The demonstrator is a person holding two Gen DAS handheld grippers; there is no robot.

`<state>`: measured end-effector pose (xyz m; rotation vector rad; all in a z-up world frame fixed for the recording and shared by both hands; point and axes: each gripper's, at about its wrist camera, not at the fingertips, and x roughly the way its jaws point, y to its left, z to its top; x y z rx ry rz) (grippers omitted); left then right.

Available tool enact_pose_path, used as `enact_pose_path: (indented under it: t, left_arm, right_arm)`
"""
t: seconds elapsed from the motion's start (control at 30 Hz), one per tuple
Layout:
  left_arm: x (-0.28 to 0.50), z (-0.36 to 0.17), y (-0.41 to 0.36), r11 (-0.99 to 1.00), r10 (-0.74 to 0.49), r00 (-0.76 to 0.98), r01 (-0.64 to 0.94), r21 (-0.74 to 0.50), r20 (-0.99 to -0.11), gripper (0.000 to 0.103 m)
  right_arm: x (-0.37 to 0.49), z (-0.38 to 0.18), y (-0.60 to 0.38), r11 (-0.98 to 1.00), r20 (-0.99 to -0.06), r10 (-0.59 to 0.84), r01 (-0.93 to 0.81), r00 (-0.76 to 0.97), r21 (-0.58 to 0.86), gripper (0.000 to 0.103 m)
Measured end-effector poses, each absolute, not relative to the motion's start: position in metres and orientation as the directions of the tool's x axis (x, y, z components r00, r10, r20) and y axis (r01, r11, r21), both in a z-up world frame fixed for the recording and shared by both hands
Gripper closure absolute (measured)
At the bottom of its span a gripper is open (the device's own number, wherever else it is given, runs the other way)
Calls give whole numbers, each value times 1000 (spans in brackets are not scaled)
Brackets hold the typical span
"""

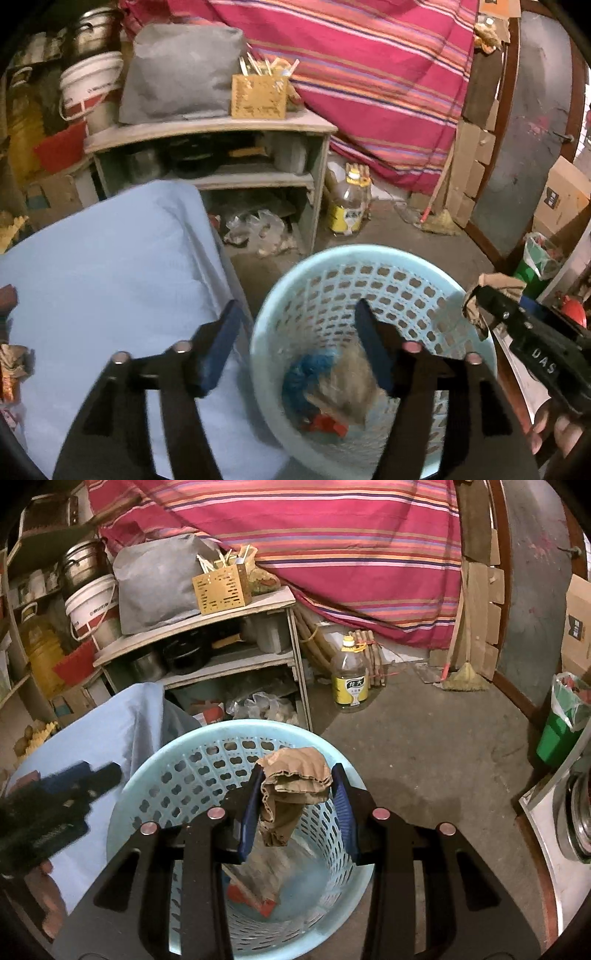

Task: Collect trash
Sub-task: 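Carry the packet and brown paper to the basket and release both, then move both tools back over the remaining trash on the table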

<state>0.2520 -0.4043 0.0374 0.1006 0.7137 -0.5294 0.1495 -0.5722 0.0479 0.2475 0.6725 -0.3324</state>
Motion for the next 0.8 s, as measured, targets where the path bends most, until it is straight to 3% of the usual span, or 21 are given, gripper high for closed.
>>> enact_pose_path:
  t: [0.2,0.23,0.3,0.4,0.6,0.8]
  left_arm:
    - [247,45,-385,880,-394,675,473,-45,-624,29]
    - [246,46,-382,883,-388,683,468,-36,-619,27]
    - [244,50,-372,889,-376,697,457,-26,-610,24]
    - [243,54,-355,896,-368,704,444,-28,-608,23]
    - [239,64,-307,918,-335,723,394,-38,-604,19]
    - [229,74,-231,949,-265,764,313,-21,-588,12]
  right_arm:
    - [158,46,-560,928,-649,-211,359,731,101,65]
    - [159,45,-558,929,-649,-212,357,730,99,62]
    - [163,45,-556,929,-650,-213,357,730,97,38]
    - [166,45,-552,929,-657,-213,359,723,93,25]
    - [169,53,-535,924,-643,-226,369,732,95,5]
    - [176,64,-486,946,-623,-205,317,755,72,5]
